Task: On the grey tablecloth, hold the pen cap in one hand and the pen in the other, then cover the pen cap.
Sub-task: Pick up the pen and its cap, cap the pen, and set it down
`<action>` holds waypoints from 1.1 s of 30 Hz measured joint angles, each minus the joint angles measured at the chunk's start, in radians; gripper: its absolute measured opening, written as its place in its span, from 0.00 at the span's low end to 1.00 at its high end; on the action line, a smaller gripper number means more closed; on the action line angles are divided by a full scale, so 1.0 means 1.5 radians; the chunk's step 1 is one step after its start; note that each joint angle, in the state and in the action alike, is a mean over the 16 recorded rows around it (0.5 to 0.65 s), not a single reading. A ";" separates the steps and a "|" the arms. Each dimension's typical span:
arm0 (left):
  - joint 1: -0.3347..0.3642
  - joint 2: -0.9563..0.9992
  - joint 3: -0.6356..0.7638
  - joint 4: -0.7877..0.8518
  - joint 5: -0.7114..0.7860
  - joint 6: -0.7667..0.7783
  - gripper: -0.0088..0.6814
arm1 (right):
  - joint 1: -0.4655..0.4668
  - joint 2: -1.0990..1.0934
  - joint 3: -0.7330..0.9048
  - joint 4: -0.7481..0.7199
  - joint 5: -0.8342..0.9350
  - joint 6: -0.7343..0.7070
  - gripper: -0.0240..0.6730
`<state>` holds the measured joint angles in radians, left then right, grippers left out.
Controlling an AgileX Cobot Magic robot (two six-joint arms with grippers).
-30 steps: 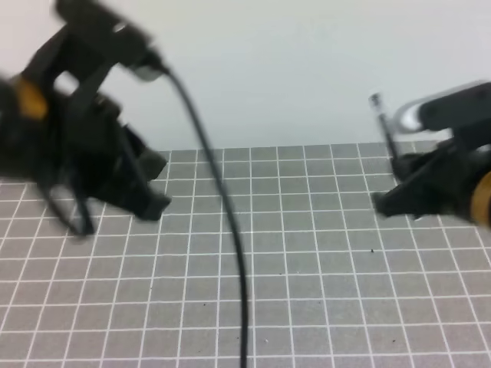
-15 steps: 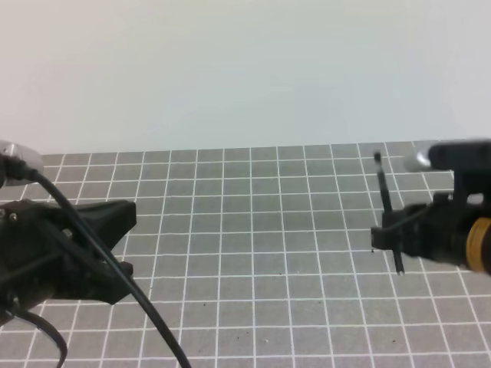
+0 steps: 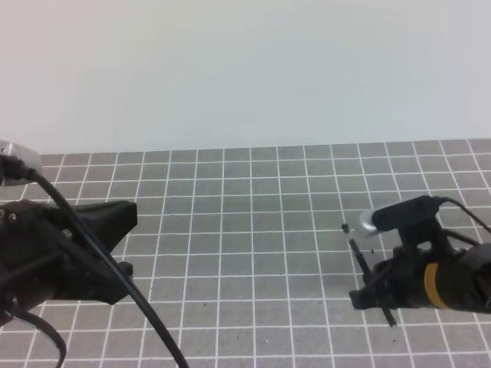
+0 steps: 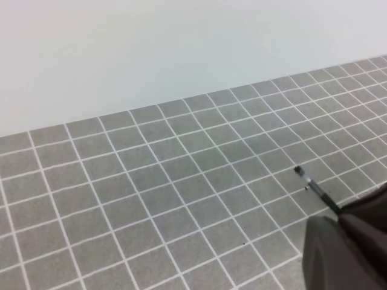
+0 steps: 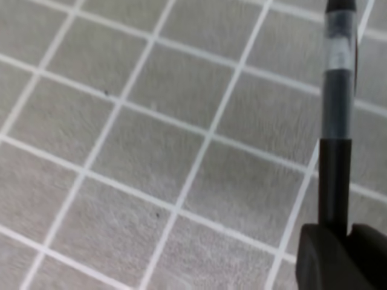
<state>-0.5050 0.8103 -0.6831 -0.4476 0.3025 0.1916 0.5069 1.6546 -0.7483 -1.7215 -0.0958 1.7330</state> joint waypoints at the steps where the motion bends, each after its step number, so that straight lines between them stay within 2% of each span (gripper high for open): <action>1: 0.000 0.000 0.000 0.000 0.000 0.000 0.01 | 0.000 0.007 0.000 -0.005 0.000 0.002 0.11; 5: 0.000 0.000 0.000 0.000 0.000 0.000 0.01 | 0.000 0.029 0.000 -0.015 0.000 0.006 0.14; 12: 0.000 0.000 0.000 0.002 0.000 0.000 0.01 | 0.000 0.045 0.000 -0.016 0.001 0.008 0.25; 19: 0.000 0.000 0.000 0.003 -0.001 0.010 0.01 | 0.000 0.010 0.000 -0.016 0.005 0.007 0.33; 25: 0.000 0.000 0.000 0.003 -0.014 0.034 0.01 | 0.000 -0.096 0.000 -0.016 0.013 -0.019 0.24; 33: 0.000 0.001 0.000 0.004 -0.045 0.063 0.01 | 0.000 -0.339 0.027 -0.016 0.070 -0.096 0.08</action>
<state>-0.5050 0.8122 -0.6830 -0.4422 0.2349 0.2864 0.5069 1.1456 -0.7078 -1.7454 0.0096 1.5896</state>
